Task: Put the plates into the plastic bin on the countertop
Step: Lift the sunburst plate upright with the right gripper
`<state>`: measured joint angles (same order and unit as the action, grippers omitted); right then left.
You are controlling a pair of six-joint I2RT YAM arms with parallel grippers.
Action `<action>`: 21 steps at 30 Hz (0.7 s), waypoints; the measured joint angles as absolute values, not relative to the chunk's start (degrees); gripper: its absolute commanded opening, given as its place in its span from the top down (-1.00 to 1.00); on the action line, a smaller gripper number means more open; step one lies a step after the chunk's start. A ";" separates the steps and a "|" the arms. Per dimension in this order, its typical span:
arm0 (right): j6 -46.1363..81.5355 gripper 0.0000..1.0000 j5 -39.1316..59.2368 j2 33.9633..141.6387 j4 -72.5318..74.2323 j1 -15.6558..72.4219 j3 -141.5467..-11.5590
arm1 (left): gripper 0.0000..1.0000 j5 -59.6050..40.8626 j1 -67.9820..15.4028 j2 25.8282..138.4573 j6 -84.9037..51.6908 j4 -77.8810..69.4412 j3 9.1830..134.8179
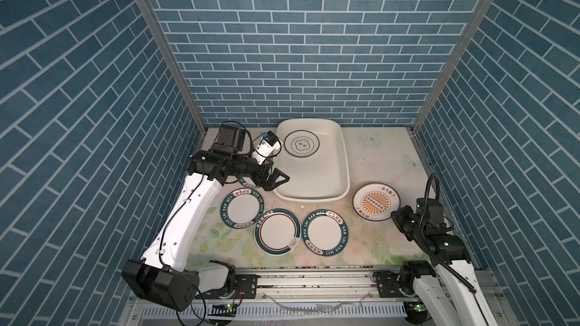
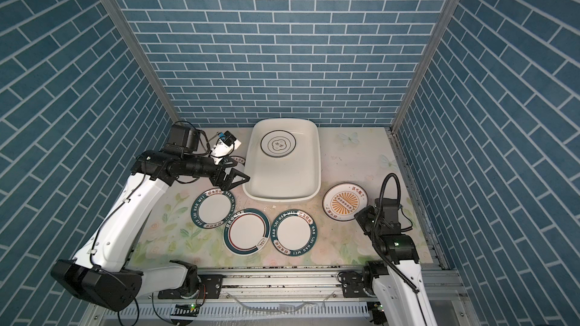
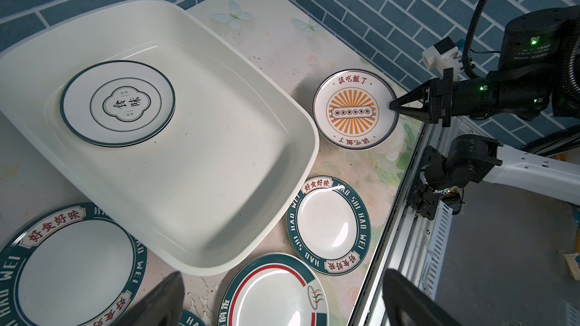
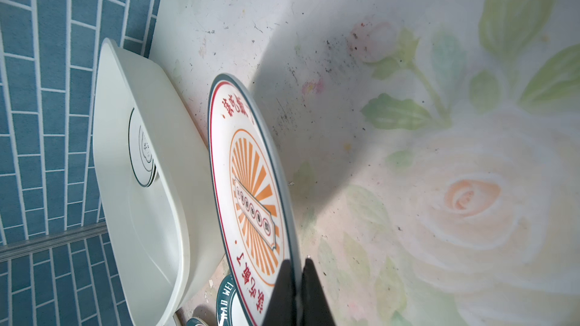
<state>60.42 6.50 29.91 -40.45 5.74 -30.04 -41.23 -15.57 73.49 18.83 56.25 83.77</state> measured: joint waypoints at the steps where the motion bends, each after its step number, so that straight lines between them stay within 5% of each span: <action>1: 59.86 1.00 6.35 30.04 -41.19 5.72 -30.89 | -0.99 -41.23 -15.57 73.45 18.83 56.23 83.77; 21: 48.73 1.00 3.95 39.90 -48.80 5.61 -51.92 | -0.99 -41.17 -15.59 73.23 18.83 56.23 83.77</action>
